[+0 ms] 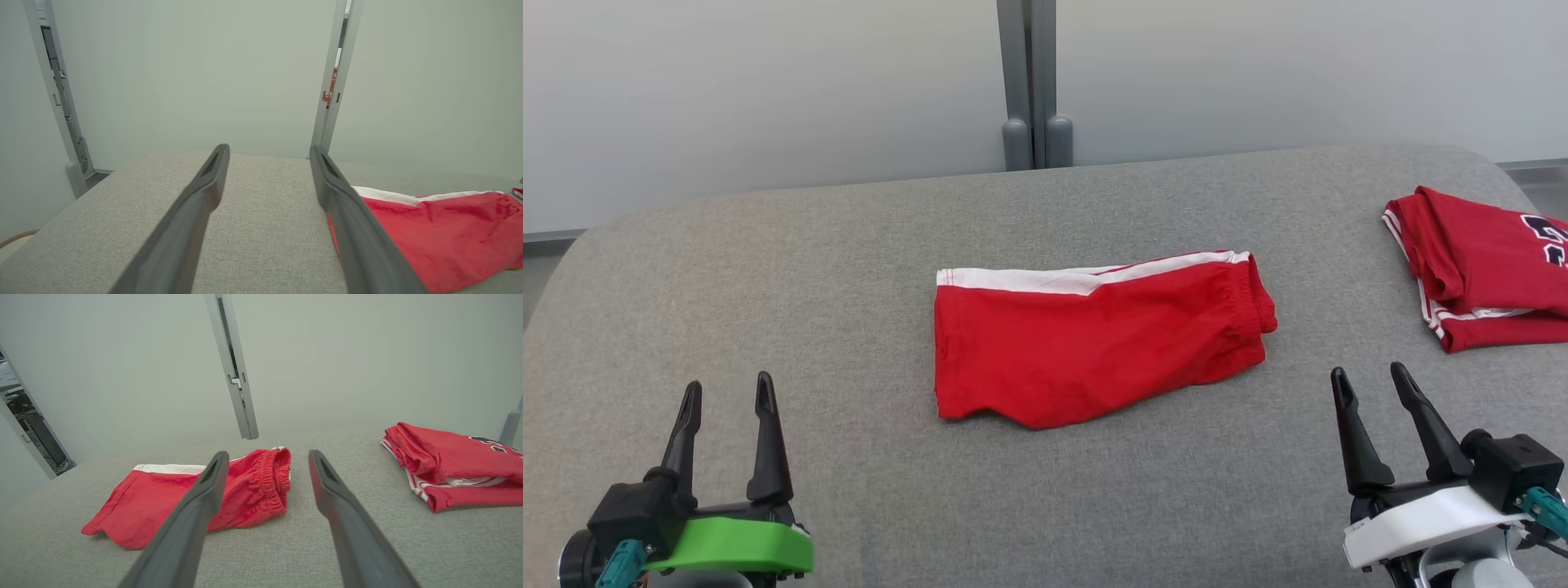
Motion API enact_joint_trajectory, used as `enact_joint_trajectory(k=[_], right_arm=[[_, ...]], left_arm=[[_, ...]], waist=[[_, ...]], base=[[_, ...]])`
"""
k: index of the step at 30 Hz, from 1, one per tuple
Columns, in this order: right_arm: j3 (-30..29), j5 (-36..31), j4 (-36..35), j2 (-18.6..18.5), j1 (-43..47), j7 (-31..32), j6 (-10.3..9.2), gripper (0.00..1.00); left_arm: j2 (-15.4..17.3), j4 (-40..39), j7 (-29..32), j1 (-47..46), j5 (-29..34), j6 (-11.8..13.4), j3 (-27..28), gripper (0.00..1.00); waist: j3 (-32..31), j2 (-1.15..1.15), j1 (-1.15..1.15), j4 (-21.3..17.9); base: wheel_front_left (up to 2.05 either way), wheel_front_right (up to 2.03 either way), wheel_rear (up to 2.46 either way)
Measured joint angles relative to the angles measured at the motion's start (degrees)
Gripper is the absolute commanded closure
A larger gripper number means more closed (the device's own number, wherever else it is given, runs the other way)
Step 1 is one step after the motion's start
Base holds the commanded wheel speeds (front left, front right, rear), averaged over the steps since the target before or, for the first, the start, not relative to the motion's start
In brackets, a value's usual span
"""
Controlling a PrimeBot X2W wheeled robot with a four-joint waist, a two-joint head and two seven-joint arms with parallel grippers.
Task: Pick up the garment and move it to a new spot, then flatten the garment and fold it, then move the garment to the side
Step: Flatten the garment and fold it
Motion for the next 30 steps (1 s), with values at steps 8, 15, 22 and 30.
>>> enact_joint_trajectory(k=[8,15,22,30], right_arm=[[-0.10,-0.25,-0.08,0.04,0.47,0.18,0.00,0.00],[-0.18,-0.60,0.23,-0.21,0.64,0.34,0.00,0.00],[-0.64,-0.98,1.16,-0.46,1.10,0.52,0.00,0.00],[-0.47,-1.04,2.08,-0.58,1.24,0.62,0.00,0.00]], left_arm=[[-1.60,-0.40,0.00,2.41,3.90,-1.92,2.05,0.00],[-2.23,1.70,0.00,3.08,6.35,-4.24,2.32,0.00],[-2.45,4.04,0.00,3.02,7.02,-5.77,2.48,0.00],[-3.02,4.69,0.00,2.96,7.66,-6.13,3.75,0.00]], waist=[[-0.42,0.00,0.00,0.35],[-0.76,0.00,0.00,0.43],[-0.96,0.00,0.00,0.65],[-0.99,0.00,0.00,0.81]], base=[[0.00,0.00,0.00],[0.00,0.00,0.00],[0.00,0.00,0.00],[0.00,0.00,0.00]])
